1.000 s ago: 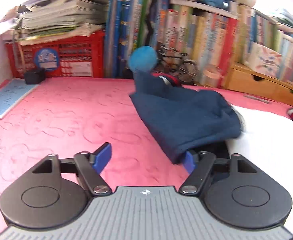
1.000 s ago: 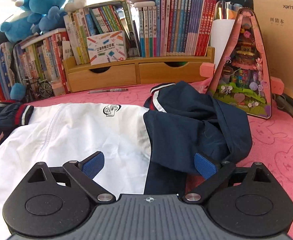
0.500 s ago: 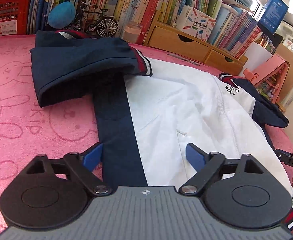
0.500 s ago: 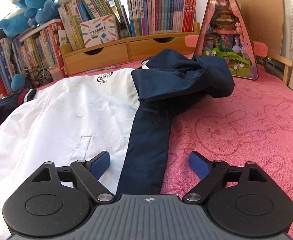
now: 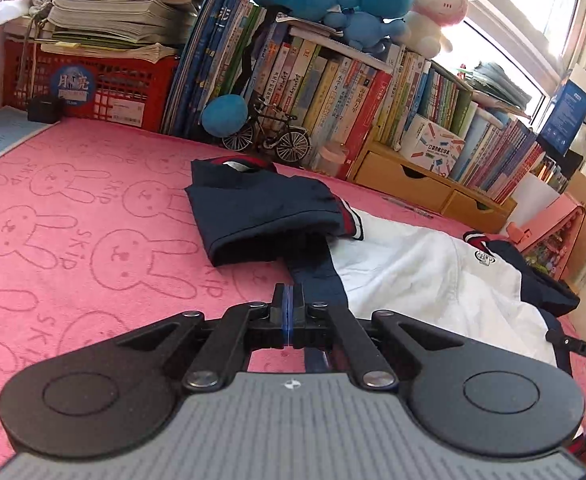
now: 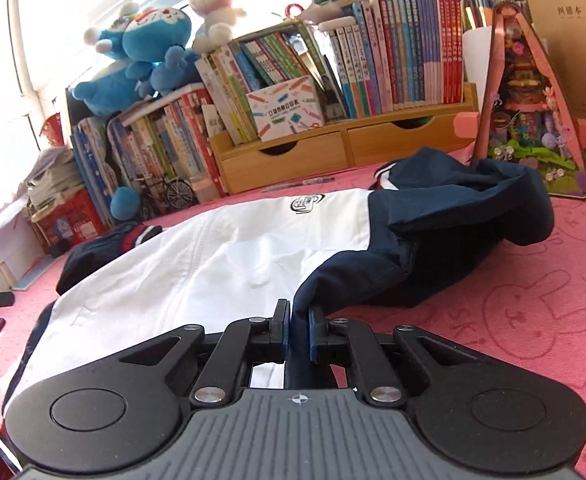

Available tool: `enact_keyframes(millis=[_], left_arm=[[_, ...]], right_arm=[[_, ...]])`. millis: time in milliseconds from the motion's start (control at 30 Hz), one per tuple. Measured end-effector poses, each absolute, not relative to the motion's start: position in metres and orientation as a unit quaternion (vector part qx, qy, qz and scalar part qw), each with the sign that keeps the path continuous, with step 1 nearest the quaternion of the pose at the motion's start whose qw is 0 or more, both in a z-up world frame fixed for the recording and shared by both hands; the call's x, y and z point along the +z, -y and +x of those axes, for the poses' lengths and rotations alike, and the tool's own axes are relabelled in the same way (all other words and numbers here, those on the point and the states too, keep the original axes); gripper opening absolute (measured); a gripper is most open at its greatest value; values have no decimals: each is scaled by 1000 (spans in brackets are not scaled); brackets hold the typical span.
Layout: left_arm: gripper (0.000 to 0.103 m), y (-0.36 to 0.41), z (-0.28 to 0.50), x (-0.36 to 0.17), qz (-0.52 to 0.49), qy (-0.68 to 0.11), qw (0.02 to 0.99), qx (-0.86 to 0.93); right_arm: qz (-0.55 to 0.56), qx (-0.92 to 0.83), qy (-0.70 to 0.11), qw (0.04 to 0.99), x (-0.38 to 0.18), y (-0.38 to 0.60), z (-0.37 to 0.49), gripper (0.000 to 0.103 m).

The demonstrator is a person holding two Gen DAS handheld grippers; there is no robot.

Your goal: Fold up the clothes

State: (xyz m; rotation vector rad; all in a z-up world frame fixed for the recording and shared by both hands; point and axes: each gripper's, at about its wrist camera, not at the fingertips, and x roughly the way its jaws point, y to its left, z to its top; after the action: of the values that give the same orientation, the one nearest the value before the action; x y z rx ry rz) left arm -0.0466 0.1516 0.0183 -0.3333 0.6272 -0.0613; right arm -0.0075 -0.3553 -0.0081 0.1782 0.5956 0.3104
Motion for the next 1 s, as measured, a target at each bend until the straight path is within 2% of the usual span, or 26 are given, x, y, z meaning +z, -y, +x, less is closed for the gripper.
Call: enact_keyframes(millis=[67, 100, 133, 167, 233, 267, 333, 400, 467, 500, 533, 567, 633, 700, 833, 1000], left_arm=[[6, -146, -48, 10, -159, -336, 927, -53], [19, -139, -46, 5, -155, -347, 923, -65], [32, -132, -43, -1, -152, -358, 918, -77], [38, -126, -41, -7, -149, -369, 913, -89], [58, -113, -31, -20, -156, -388, 902, -105], [64, -107, -25, -27, -161, -401, 894, -114], [91, -97, -16, -32, -168, -395, 893, -131], [95, -88, -9, -33, -176, -394, 891, -144], [74, -79, -3, -34, -184, -392, 888, -154], [35, -76, -1, -34, -186, -394, 889, -141], [13, -75, 0, -34, -190, -393, 890, -130], [11, -79, -3, -32, -208, -382, 891, -130], [8, -88, -16, -19, -214, -344, 906, -125], [8, -98, -34, 0, -197, -295, 928, -115], [8, -129, -71, 32, -184, -246, 948, -82], [8, -164, -109, 36, -201, -249, 947, -27]], right_arm=[[63, 137, -298, 943, -8, 361, -14, 28], [57, 127, -302, 943, -11, 367, -20, 38], [55, 124, -308, 942, -13, 371, -26, 39], [53, 121, -313, 940, -16, 376, -32, 39], [39, 113, -326, 938, -22, 382, -45, 41], [33, 111, -332, 936, -26, 384, -51, 42], [35, 116, -343, 932, -32, 388, -60, 46], [53, 135, -352, 925, -39, 390, -64, 47], [73, 140, -347, 925, -44, 384, -63, 49], [83, 142, -344, 924, -46, 381, -62, 47], [82, 128, -346, 926, -45, 374, -60, 29], [82, 114, -347, 927, -45, 367, -57, 17], [68, 110, -339, 932, -39, 351, -54, 9], [64, 128, -325, 935, -29, 341, -52, 8], [77, 176, -295, 936, -8, 326, -55, 7], [68, 207, -295, 930, -3, 308, -59, 7]])
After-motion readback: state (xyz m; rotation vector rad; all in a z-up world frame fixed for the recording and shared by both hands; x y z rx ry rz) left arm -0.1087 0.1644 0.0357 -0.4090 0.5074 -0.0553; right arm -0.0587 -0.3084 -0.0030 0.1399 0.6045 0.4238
